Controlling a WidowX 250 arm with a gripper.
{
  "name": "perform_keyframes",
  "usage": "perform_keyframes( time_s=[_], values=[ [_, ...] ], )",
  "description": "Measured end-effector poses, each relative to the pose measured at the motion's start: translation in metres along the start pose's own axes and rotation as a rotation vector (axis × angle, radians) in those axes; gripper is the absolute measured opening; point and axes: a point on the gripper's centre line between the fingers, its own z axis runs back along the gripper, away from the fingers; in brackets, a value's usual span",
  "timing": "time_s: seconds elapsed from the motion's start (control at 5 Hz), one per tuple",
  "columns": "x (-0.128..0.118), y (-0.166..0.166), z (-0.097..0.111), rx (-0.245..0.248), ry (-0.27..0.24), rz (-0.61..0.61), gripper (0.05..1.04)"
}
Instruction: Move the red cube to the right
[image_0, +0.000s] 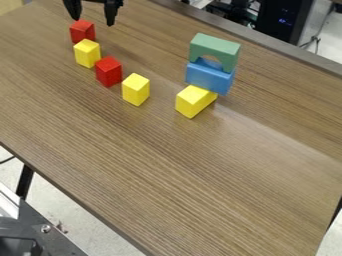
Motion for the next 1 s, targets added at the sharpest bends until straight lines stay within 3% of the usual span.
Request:
perform_keyframes(
  time_s=[0.2, 0.4, 1.0],
  values=[
    [-0.010, -0.002, -0.015, -0.007, 0.046, 0.001, 0.999],
    [-0.001, -0.001, -0.020, -0.036, 0.064, -0.024, 1.000],
    [0.015, 0.016, -0.029, -0.011, 0.069, -0.094, 1.000]
  ],
)
